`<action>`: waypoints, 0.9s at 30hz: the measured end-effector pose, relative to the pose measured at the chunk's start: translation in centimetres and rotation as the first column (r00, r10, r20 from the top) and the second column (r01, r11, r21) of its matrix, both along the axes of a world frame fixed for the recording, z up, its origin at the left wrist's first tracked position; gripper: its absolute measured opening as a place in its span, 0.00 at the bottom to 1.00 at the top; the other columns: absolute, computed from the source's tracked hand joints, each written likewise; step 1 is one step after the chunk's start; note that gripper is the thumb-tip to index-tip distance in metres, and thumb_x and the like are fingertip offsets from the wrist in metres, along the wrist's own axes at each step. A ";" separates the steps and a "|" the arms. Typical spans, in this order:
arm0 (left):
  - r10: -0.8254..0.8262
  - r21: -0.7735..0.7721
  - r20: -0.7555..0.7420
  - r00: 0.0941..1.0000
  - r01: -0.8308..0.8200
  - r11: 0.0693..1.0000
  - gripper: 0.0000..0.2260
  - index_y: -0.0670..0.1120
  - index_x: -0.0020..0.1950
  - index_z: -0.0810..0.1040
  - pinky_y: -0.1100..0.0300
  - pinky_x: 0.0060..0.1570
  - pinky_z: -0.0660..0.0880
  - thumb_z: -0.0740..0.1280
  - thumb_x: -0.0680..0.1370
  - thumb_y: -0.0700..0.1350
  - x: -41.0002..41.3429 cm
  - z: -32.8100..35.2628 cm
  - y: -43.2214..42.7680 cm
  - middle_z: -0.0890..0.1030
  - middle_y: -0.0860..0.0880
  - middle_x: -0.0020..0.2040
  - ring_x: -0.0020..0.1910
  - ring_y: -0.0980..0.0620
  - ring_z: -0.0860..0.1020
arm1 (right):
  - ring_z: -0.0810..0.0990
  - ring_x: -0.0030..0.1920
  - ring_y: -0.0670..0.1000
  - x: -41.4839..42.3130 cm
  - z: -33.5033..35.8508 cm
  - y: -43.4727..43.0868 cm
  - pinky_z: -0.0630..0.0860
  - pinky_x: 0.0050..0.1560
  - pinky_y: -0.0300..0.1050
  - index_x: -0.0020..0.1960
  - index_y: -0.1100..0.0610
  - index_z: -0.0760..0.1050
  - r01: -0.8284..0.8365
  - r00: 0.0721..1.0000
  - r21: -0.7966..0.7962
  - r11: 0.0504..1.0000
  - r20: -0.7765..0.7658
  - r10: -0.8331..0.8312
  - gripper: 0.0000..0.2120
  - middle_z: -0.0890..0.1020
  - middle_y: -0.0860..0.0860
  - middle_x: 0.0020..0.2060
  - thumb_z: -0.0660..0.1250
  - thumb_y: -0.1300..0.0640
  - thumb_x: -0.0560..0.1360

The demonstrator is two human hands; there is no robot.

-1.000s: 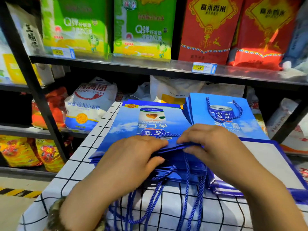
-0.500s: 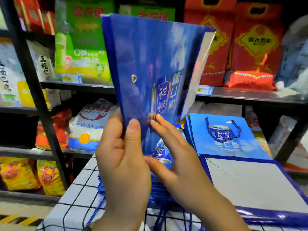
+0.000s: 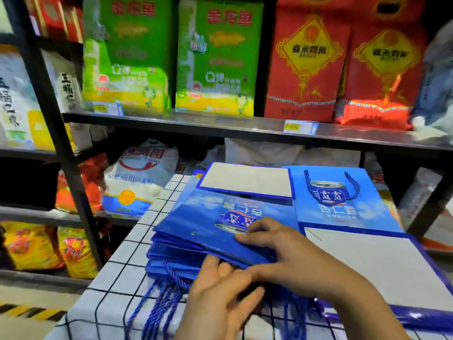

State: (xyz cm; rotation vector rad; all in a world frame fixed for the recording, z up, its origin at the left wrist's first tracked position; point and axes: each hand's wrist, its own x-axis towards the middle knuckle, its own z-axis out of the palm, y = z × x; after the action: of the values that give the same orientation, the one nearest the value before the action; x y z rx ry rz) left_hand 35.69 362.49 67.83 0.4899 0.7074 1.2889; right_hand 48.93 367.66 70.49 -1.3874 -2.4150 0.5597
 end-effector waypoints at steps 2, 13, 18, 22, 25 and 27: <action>-0.127 0.021 -0.128 0.984 0.131 0.991 0.24 0.45 0.53 0.76 0.51 0.46 0.73 0.66 0.57 0.34 -1.7 0.1 -0.7 0.85 0.46 0.45 0.48 0.48 0.82 | 0.69 0.58 0.36 0.4 -0.3 0.5 0.64 0.63 0.34 0.65 0.43 0.71 0.007 0.999 -0.036 0.999 -0.047 -0.008 0.27 0.69 0.35 0.54 0.72 0.43 0.67; 0.414 0.502 -0.844 0.342 0.228 0.835 0.14 0.69 0.48 0.72 0.66 0.43 0.75 0.58 0.64 0.62 -4.5 1.0 0.4 0.81 0.66 0.39 0.40 0.64 0.79 | 0.75 0.32 0.43 5.1 1.0 -1.7 0.68 0.33 0.32 0.36 0.46 0.77 0.334 0.925 0.201 0.921 -0.259 -0.279 0.14 0.79 0.43 0.31 0.70 0.36 0.60; 0.637 0.618 -0.767 0.083 0.363 0.697 0.12 0.63 0.57 0.68 0.72 0.46 0.67 0.57 0.74 0.57 -2.1 0.6 2.6 0.73 0.68 0.55 0.55 0.65 0.68 | 0.73 0.33 0.42 3.5 1.5 -3.8 0.66 0.32 0.37 0.34 0.50 0.70 0.446 0.848 0.235 0.863 0.198 -0.492 0.22 0.75 0.45 0.28 0.64 0.30 0.58; 0.615 0.573 -0.788 0.039 0.415 0.707 0.16 0.58 0.53 0.75 0.68 0.43 0.68 0.54 0.72 0.59 -0.9 -0.1 3.3 0.78 0.61 0.51 0.55 0.61 0.67 | 0.72 0.37 0.43 2.5 1.8 -4.5 0.63 0.32 0.33 0.36 0.46 0.66 0.376 0.856 0.283 0.882 0.258 -0.448 0.14 0.74 0.43 0.32 0.61 0.37 0.69; 0.584 0.567 -0.804 0.112 0.442 0.695 0.17 0.54 0.47 0.76 0.60 0.43 0.72 0.52 0.71 0.60 -1.1 -0.2 3.4 0.78 0.58 0.45 0.47 0.58 0.73 | 0.74 0.38 0.43 2.6 2.4 -4.7 0.68 0.36 0.36 0.38 0.45 0.67 0.400 0.871 0.302 0.865 0.167 -0.461 0.08 0.77 0.42 0.34 0.61 0.44 0.73; 0.528 0.549 -0.829 0.183 0.443 0.709 0.16 0.53 0.46 0.76 0.56 0.46 0.72 0.55 0.70 0.59 -1.3 -0.1 3.4 0.78 0.58 0.44 0.45 0.59 0.75 | 0.75 0.37 0.43 2.3 2.6 -4.6 0.72 0.39 0.42 0.39 0.44 0.65 0.438 0.887 0.294 0.850 0.011 -0.461 0.06 0.79 0.43 0.34 0.63 0.49 0.72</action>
State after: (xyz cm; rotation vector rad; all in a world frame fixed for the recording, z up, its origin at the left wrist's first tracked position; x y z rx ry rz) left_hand 34.41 365.84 67.72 2.2174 1.2929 1.1123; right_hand 51.26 363.04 73.10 -1.7850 -2.0107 0.0339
